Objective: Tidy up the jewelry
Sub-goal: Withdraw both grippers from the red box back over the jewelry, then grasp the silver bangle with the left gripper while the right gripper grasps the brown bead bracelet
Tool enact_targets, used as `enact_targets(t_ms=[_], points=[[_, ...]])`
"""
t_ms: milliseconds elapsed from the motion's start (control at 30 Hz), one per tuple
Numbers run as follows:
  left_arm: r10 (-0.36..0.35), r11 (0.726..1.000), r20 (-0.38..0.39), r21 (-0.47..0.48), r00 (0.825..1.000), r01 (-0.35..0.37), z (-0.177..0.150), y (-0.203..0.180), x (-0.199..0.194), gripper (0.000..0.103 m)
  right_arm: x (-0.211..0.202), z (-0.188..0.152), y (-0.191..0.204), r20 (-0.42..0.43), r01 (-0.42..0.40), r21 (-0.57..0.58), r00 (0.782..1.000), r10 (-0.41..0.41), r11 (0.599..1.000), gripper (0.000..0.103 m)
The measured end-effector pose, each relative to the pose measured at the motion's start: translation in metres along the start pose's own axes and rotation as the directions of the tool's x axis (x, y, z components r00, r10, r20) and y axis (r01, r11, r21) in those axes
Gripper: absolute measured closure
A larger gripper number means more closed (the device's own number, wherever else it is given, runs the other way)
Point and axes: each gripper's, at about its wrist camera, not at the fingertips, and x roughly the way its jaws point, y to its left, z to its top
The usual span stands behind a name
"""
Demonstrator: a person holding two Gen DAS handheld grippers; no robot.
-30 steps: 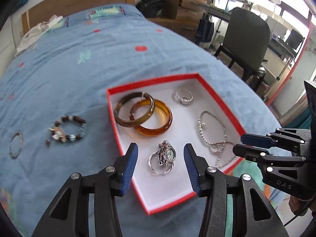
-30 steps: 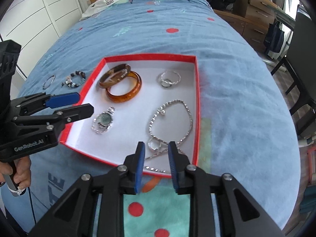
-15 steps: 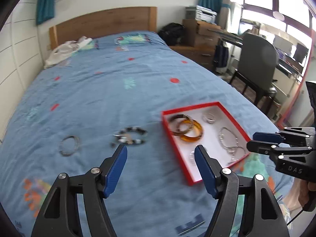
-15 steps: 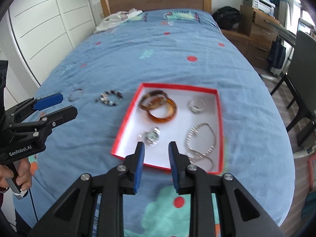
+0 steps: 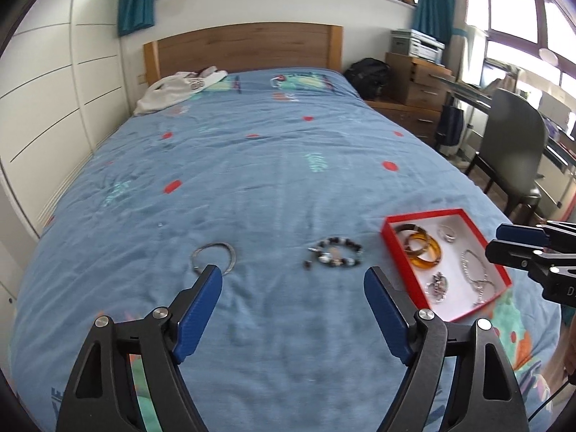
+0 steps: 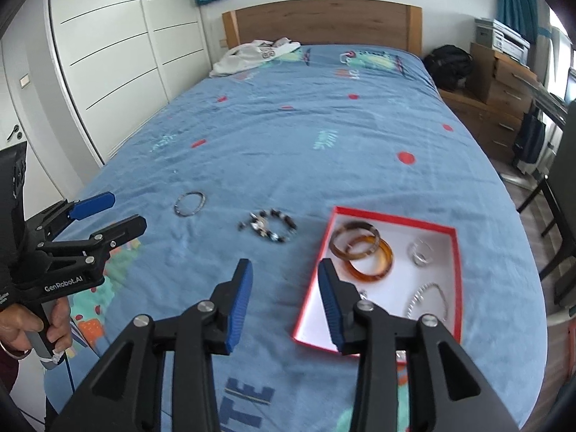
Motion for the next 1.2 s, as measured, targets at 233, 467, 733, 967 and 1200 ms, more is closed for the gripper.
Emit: enact_targets(t_ms=[233,467,733,967,1200], points=[[0.044,0.999,-0.023,-0.017,0.999,-0.044,-0.002,0.025,0.014,0.015,0.021,0.013,0.015,0.000,-0.020,-0.020,1.000,0.021,1.000,0.062],[0.066,0.996,-0.084,-0.054,0.994,-0.070,-0.007,0.055,0.055,0.007,0.065,0.021,0.022,-0.023,-0.047,-0.003,0.999,0.046,0.999,0.047],[0.077,0.983,-0.166,-0.153,0.983,-0.103,-0.024,0.105,0.110,0.004,0.146,0.018,0.017,-0.107,-0.015,0.094,0.994,0.025,0.995,0.042],[0.064,0.978,-0.205,-0.183,0.977,-0.103,-0.029,0.132,0.151,0.002,0.200,0.016,0.009,-0.158,0.034,0.164,0.987,-0.008,0.986,0.038],[0.032,0.981,-0.222,-0.179,0.975,-0.073,-0.023,0.134,0.185,0.002,0.232,0.020,0.002,-0.182,0.070,0.195,0.983,-0.034,0.978,0.033]])
